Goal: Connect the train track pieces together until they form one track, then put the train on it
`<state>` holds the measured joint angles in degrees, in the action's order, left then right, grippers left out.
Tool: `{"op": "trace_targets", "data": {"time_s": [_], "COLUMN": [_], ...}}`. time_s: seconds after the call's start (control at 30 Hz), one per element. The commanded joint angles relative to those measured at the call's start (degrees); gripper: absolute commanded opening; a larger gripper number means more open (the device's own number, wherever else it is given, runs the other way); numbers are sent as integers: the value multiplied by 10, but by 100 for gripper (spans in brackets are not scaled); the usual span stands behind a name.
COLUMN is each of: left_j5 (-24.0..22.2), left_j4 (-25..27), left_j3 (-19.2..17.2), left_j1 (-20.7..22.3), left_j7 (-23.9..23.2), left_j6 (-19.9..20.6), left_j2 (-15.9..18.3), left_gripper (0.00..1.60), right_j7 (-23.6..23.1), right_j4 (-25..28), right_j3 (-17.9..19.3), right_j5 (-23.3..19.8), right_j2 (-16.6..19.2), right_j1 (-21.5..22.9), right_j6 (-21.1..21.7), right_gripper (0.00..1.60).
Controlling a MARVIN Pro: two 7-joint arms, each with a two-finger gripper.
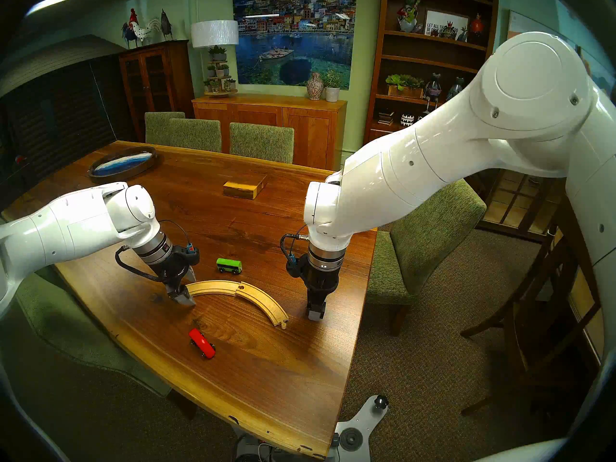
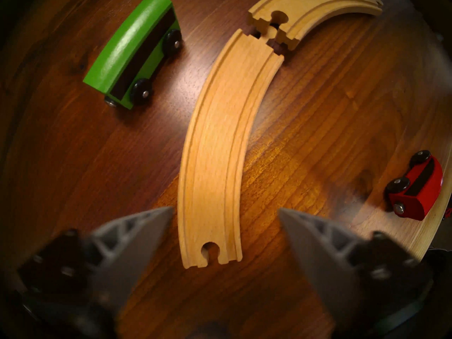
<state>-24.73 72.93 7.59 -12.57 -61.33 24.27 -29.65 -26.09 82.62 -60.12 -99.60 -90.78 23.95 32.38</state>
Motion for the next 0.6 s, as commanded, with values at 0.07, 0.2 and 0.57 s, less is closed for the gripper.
{"op": "trace_targets", "data": {"time_s": [0.07,0.2,0.57], "left_j5": [11,15,15], "left_j4": [-10,-9,-7], "left_j3": [-1,0,-3], "left_j1": [5,3,1], "left_j7": [11,18,21], "left_j6": [4,6,19], "left_j2": [-9,-9,-9], "left_gripper": [0,0,0], "right_j7": [-1,-1,-1], "right_j4": [-3,-3,-3], "right_j3": [5,5,5], "right_j5": [-1,-1,-1], "right_j2": [3,3,3], "right_j1": [13,13,13], "right_j6": [0,0,0], "right_gripper": [160,160,160]}}
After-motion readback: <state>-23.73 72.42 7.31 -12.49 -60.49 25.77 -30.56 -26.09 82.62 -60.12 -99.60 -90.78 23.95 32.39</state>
